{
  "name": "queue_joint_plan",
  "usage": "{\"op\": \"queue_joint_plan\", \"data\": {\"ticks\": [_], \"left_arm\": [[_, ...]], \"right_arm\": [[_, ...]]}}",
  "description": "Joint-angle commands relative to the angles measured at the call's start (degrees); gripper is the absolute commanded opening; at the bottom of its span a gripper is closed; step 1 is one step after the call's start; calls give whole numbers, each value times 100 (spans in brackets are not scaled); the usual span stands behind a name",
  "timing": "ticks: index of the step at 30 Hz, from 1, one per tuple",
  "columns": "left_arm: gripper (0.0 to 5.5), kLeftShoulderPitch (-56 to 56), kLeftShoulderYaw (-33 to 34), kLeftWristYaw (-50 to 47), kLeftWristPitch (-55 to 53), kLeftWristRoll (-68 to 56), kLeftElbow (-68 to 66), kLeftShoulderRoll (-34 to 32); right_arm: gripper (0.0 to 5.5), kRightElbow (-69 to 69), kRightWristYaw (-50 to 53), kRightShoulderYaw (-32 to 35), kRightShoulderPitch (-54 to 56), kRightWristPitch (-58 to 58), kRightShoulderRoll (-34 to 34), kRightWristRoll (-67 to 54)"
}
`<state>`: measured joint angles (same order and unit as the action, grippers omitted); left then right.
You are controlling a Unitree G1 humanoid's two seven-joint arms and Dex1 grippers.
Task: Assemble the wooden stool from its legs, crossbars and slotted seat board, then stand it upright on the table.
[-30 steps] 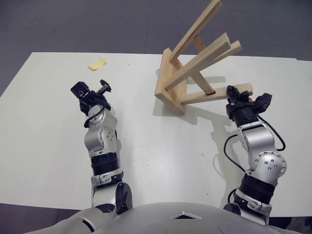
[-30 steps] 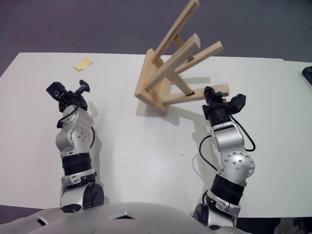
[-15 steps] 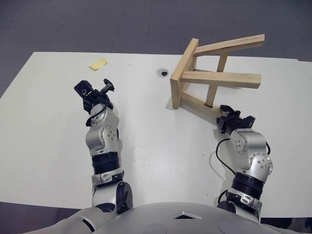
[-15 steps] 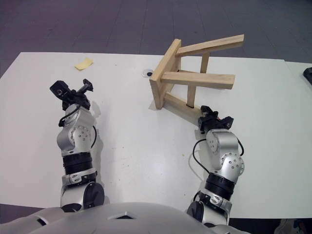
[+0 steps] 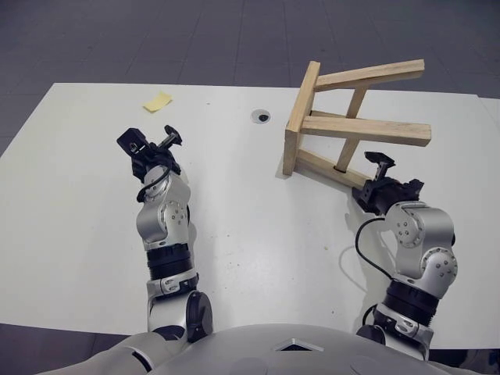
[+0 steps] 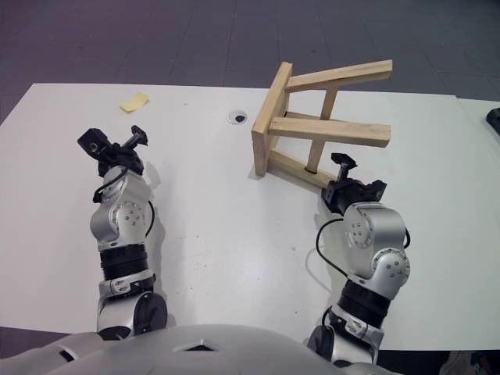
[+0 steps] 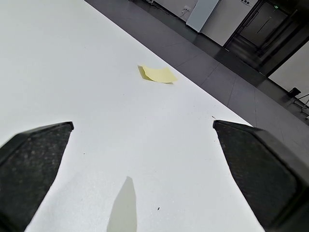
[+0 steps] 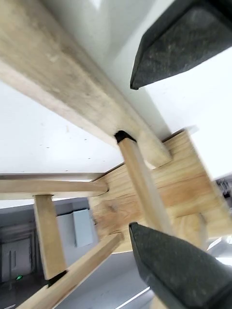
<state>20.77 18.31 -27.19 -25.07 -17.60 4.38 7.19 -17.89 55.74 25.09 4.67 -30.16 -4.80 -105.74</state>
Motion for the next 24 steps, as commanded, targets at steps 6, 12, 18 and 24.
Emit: {"op": "queue_joint_plan", "data": {"ticks": [6, 12, 18, 24], "left_arm": [[540, -347, -404, 169, 264, 326, 28, 107], [540, -399, -1059, 542, 1021, 1181, -329, -280], [540, -333, -1033, 679, 1352, 1358, -691, -323], [540, -251, -1060, 770, 1443, 1425, -813, -314]], "right_arm": [[539, -1338, -2987, -2438, 57, -2362, -3164, 2956], [539, -867, -4423, -4043, 233, -1161, -2794, 5785], [539, -206, -5015, -4644, 401, -91, -1886, 7462], [539, 991, -4923, -4452, 724, 603, -1000, 8592]]}}
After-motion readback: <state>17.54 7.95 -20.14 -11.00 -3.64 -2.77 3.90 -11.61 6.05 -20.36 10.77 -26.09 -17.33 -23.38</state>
